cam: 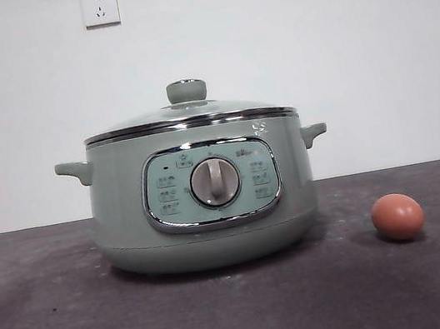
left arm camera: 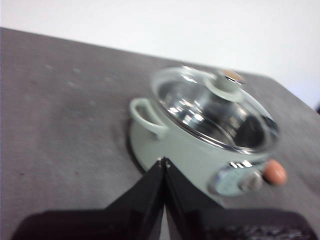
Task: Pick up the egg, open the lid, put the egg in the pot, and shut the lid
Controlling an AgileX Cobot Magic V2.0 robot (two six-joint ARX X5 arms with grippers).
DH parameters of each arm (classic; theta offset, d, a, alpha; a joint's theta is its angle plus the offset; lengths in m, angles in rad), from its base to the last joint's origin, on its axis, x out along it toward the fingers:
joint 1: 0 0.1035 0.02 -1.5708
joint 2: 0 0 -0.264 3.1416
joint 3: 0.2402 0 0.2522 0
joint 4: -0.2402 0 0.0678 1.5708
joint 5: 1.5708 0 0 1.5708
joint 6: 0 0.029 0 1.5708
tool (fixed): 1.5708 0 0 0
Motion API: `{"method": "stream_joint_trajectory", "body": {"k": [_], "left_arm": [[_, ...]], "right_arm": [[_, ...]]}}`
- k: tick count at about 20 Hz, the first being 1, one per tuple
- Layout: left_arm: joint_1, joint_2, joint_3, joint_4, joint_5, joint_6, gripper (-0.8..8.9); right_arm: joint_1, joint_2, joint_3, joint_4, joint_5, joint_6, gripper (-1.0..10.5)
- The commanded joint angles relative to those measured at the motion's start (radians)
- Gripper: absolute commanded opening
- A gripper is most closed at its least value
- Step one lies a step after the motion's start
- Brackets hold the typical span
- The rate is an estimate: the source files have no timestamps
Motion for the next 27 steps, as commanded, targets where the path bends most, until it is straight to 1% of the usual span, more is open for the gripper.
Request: {"method": "stream_joint_trajectory", "body": {"k": [1, 4, 7, 9, 11, 13, 15, 16, 17, 18, 19, 20, 21, 27], "left_arm": [[0.003, 0.058, 0.072, -0.077, 0.065, 0.116, -0.07], [0.003, 0.121, 0.147, -0.182, 0.127, 0.204, -0.07], [0.003, 0.175, 0.209, -0.293, 0.171, 0.274, -0.07], [0.002, 0.211, 0.248, -0.376, 0.179, 0.317, -0.07], [0.001, 0.244, 0.282, -0.465, 0.181, 0.362, -0.08], [0.001, 0.264, 0.293, -0.506, 0.18, 0.369, -0.07], [0.001, 0.271, 0.295, -0.509, 0.178, 0.367, 0.03], [0.001, 0.272, 0.295, -0.509, 0.177, 0.362, 0.42], [0.001, 0.273, 0.295, -0.509, 0.174, 0.36, 1.68], [0.001, 0.273, 0.295, -0.508, 0.172, 0.359, 4.04], [0.001, 0.273, 0.295, -0.507, 0.172, 0.359, 5.75], [0.001, 0.273, 0.295, -0.508, 0.173, 0.359, 6.32], [0.001, 0.273, 0.295, -0.508, 0.173, 0.359, 6.29], [0.001, 0.273, 0.295, -0.506, 0.173, 0.359, 6.29]], "right_arm": [[0.002, 0.112, 0.135, -0.174, -0.005, -0.173, -0.1], [0.002, 0.221, 0.263, -0.341, -0.023, -0.272, -0.1], [0.002, 0.307, 0.373, -0.491, -0.024, -0.335, -0.1], [0.002, 0.357, 0.44, -0.587, -0.024, -0.371, -0.1], [0.003, 0.39, 0.487, -0.654, -0.024, -0.383, -0.1], [0.003, 0.396, 0.497, -0.667, -0.023, -0.383, -0.1], [0.003, 0.396, 0.497, -0.667, -0.023, -0.382, 0.0], [0.003, 0.397, 0.497, -0.667, -0.023, -0.381, 0.2], [0.003, 0.396, 0.497, -0.667, -0.022, -0.377, 0.7], [0.003, 0.396, 0.497, -0.667, -0.02, -0.376, 2.1], [0.003, 0.396, 0.497, -0.666, -0.019, -0.365, 3.6], [0.003, 0.397, 0.497, -0.666, -0.019, -0.358, 5.1], [0.003, 0.397, 0.497, -0.666, -0.019, -0.358, 5.4], [0.003, 0.442, 0.497, -0.634, -0.02, -0.351, 5.3]]}}
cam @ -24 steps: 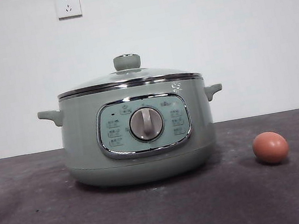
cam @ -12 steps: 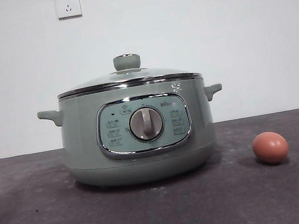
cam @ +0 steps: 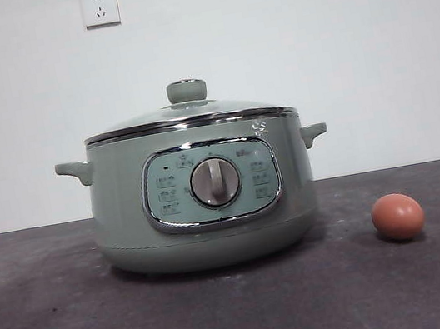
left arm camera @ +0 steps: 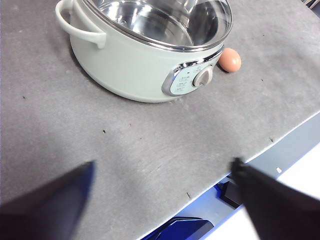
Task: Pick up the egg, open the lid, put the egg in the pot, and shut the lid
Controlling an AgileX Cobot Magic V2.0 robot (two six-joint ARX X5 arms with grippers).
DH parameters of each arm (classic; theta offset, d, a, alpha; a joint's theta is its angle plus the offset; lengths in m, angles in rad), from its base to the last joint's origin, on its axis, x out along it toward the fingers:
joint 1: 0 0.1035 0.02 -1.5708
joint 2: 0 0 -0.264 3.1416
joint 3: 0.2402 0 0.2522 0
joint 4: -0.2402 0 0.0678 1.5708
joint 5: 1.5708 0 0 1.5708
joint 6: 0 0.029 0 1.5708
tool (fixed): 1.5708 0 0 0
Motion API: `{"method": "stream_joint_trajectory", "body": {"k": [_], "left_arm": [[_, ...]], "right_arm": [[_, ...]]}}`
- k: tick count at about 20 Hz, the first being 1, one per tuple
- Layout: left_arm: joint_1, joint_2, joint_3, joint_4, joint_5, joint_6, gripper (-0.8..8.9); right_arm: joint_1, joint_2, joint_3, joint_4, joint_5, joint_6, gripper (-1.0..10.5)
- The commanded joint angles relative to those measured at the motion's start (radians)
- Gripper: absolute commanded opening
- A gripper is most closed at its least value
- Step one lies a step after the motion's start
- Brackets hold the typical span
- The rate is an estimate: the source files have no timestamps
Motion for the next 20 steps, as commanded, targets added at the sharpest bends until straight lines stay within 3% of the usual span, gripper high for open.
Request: {"method": "stream_joint_trajectory", "body": {"k": [1, 6, 11, 14, 16, 20], "left_arm": [[0.001, 0.0, 0.003, 0.008, 0.001, 0.011, 6.29], [0.001, 0.0, 0.003, 0.022, 0.002, 0.011, 6.29], [0.001, 0.0, 0.003, 0.023, 0.002, 0.011, 6.29], [0.001, 0.0, 0.003, 0.023, 0.001, 0.011, 6.29], [0.001, 0.0, 0.003, 0.023, 0.001, 0.011, 6.29], [0.001, 0.0, 0.003, 0.023, 0.001, 0.011, 6.29]], "right_arm": [[0.003, 0.042, 0.002, 0.023, 0.002, 0.008, 5.3], [0.045, 0.207, 0.002, 0.122, 0.012, 0.033, 5.3], [0.166, 0.428, 0.002, 0.293, 0.206, 0.086, 5.3], [0.215, 0.554, 0.002, 0.391, 0.264, 0.104, 5.2], [0.239, 0.626, 0.002, 0.439, 0.306, 0.121, 4.6], [0.265, 0.73, 0.002, 0.505, 0.318, 0.139, 4.6]]}}
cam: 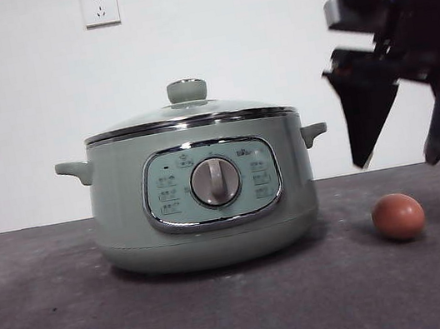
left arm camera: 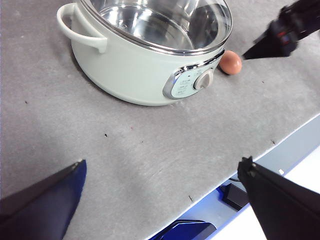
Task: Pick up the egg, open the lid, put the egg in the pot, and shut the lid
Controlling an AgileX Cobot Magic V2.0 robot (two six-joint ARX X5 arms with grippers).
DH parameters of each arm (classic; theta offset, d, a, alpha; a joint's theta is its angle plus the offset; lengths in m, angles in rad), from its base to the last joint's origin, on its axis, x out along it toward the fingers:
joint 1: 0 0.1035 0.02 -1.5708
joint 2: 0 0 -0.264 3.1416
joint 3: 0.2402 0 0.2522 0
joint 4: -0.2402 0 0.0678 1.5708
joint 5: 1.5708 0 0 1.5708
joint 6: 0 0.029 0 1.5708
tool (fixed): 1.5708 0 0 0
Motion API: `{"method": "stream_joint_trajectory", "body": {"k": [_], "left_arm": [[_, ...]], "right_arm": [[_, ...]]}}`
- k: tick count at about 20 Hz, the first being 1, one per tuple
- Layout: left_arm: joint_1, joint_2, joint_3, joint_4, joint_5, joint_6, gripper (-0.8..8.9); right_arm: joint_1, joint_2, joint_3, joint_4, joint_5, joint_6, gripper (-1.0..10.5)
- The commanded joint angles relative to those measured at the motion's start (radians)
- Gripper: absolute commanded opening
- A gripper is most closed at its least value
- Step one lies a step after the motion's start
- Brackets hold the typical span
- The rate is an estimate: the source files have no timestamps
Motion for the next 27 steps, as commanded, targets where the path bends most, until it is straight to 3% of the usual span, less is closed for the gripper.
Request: {"method": "stream_joint_trajectory", "body": {"k": [1, 8, 10, 17, 19, 22, 23, 24, 27], "left_arm": [[0.002, 0.0, 0.003, 0.01, 0.001, 0.007, 6.29], [0.001, 0.0, 0.003, 0.01, 0.0, 0.007, 6.29], [0.001, 0.0, 0.003, 0.01, -0.001, 0.007, 6.29], [0.002, 0.0, 0.003, 0.009, 0.0, 0.007, 6.29], [0.002, 0.0, 0.003, 0.009, -0.001, 0.007, 6.29], [0.002, 0.0, 0.003, 0.009, -0.001, 0.007, 6.29], [0.002, 0.0, 0.003, 0.01, -0.001, 0.007, 6.29], [0.002, 0.0, 0.003, 0.01, -0.002, 0.007, 6.29], [0.001, 0.0, 0.003, 0.075, -0.001, -0.027, 6.29]], "right_arm": [[0.006, 0.048, 0.002, 0.026, 0.007, 0.022, 4.6], [0.011, 0.157, 0.002, 0.093, 0.034, 0.04, 4.5], [0.011, 0.178, 0.002, 0.11, 0.034, 0.04, 3.7], [0.01, 0.224, 0.002, 0.128, 0.057, 0.043, 3.7], [0.01, 0.226, 0.002, 0.138, 0.055, 0.043, 2.5], [0.01, 0.225, 0.002, 0.154, 0.05, 0.043, 2.1], [0.01, 0.225, 0.002, 0.152, 0.05, 0.043, 1.4], [0.01, 0.225, 0.002, 0.151, 0.049, 0.039, 0.0], [0.01, 0.2, 0.002, 0.127, 0.05, 0.034, -0.1]]}}
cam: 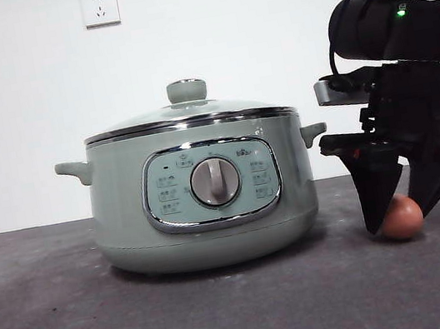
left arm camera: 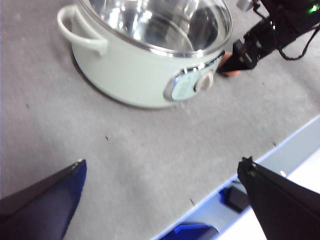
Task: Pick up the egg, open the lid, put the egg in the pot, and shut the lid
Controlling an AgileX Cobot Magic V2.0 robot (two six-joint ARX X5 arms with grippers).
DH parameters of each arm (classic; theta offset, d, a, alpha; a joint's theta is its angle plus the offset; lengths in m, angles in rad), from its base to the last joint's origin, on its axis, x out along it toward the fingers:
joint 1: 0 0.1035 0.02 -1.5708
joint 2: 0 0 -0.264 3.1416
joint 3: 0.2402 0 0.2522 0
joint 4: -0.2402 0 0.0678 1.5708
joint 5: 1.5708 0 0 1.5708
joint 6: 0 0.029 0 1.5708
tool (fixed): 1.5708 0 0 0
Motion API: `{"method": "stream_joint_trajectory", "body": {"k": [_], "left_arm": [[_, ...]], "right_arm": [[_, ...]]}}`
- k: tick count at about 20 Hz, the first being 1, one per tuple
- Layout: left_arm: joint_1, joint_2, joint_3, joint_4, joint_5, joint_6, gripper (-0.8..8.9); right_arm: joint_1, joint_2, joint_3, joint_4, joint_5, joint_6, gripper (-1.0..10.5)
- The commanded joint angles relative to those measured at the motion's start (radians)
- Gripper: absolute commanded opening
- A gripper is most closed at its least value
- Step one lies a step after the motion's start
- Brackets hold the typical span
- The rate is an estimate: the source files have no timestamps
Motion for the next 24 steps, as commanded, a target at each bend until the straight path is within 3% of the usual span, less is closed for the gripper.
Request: {"method": "stream_joint_trajectory", "body": {"k": [1, 7, 14, 18, 24], "left_arm": [[0.001, 0.0, 0.003, 0.076, -0.001, -0.044, 6.29], [-0.06, 0.211, 0.185, 0.204, -0.012, -0.071, 6.29], [-0.35, 0.606, 0.388, 0.454, -0.221, -0.069, 6.28], [-0.467, 0.838, 0.504, 0.528, -0.36, -0.062, 6.28], [-0.502, 1.102, 0.63, 0.573, -0.402, -0.062, 6.28]], "right_arm": [[0.0, -0.042, 0.001, -0.032, 0.002, -0.006, -0.1], [0.001, -0.397, 0.001, -0.149, -0.002, -0.032, -0.1], [0.001, -0.771, 0.001, -0.217, -0.002, -0.046, -0.1], [0.001, -0.858, 0.001, -0.247, -0.002, -0.045, -0.1], [0.002, -0.87, 0.001, -0.278, -0.002, -0.046, -0.1]]}}
